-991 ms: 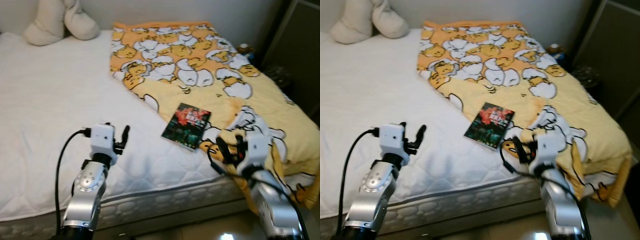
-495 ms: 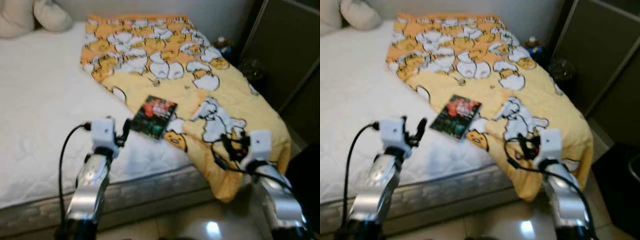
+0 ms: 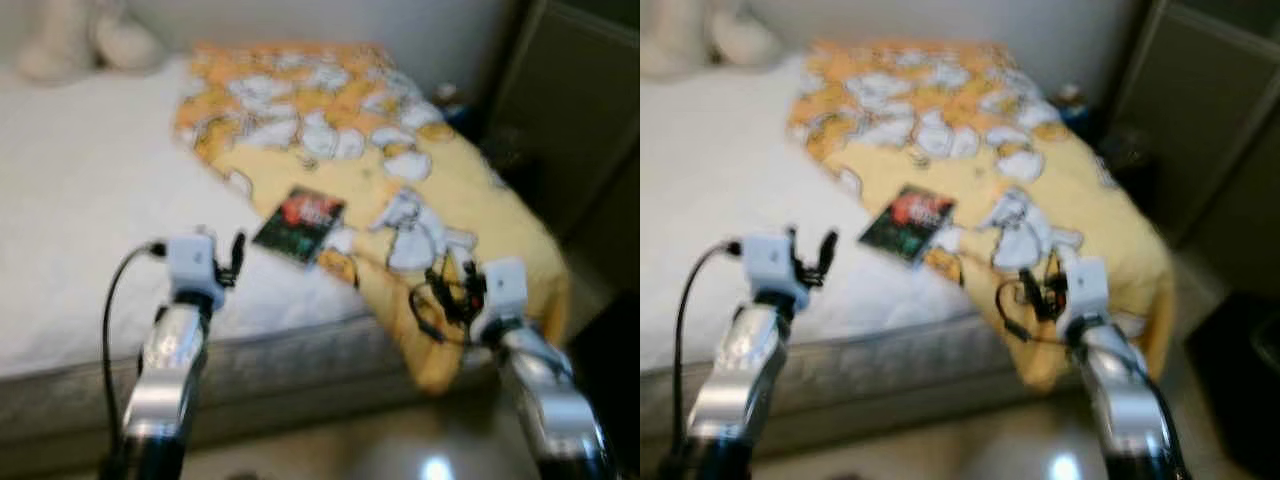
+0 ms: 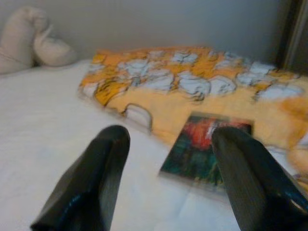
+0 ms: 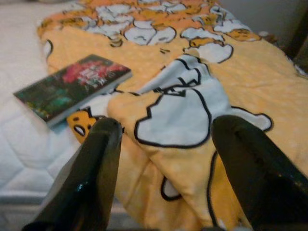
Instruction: Clean up the room
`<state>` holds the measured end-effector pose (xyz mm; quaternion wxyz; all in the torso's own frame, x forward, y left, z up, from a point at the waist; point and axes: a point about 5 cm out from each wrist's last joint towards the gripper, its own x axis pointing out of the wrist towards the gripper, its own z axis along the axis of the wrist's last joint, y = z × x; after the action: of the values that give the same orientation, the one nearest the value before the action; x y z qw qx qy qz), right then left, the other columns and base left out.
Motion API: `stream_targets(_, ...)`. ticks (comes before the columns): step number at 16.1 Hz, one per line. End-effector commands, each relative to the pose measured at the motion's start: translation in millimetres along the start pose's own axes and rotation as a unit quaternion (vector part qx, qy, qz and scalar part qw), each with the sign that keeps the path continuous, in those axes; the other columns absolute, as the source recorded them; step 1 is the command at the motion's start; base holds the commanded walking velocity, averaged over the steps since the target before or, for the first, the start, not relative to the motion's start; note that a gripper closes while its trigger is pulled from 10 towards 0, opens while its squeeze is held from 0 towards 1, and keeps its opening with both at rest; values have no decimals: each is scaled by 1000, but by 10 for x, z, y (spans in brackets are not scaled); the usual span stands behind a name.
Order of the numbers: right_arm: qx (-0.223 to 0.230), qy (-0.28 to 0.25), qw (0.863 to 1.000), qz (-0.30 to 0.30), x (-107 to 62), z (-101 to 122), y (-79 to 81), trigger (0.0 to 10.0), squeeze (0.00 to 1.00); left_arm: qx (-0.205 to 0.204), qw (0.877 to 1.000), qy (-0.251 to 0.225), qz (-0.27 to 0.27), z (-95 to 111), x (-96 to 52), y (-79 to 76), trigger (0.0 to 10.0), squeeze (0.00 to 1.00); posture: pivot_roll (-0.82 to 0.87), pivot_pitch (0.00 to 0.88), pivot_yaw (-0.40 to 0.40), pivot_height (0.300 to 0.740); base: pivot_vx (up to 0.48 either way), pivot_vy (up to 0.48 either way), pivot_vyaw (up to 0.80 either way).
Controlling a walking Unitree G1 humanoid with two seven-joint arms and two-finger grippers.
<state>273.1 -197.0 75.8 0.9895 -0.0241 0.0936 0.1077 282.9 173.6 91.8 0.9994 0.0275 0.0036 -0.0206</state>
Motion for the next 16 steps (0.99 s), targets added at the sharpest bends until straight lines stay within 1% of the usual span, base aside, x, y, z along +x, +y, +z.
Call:
stream_targets(1, 5, -1, 1000, -10, 0, 14, -32, 10000, 0, 3, 1000, -11, -7, 65, 44, -25, 10000, 0, -96, 0, 7, 740, 450, 0, 0)
stream_targets(3, 1, -1, 1000, -16, -17, 10, -61, 10000, 0, 4, 1000, -10, -11, 59, 53, -39, 10000, 0, -100, 0, 12, 740, 442, 0, 0)
stream_targets(9, -2, -4, 1000, -13, -27, 21, -57, 10000, 0, 4, 1000, -9, -11, 54, 64, -43, 10000, 0, -103, 0, 14, 740, 444, 0, 0)
stream_targets(12, -3, -4, 1000, -10, -31, 29, -53, 10000, 0, 8, 1000, -9, -7, 51, 68, -9, 10000, 0, -105, 0, 8, 740, 446, 0, 0)
stream_targets(15, 0, -6, 1000, 1, -28, 37, -6, 10000, 0, 10, 1000, -6, 16, 43, 46, 82, 10000, 0, -100, 0, 2, 740, 422, 0, 0)
stream_targets(16, 1, -6, 1000, 1, -28, 38, -4, 10000, 0, 4, 1000, -8, 22, 42, 43, 99, 10000, 0, -100, 0, 1, 740, 0, 0, 0)
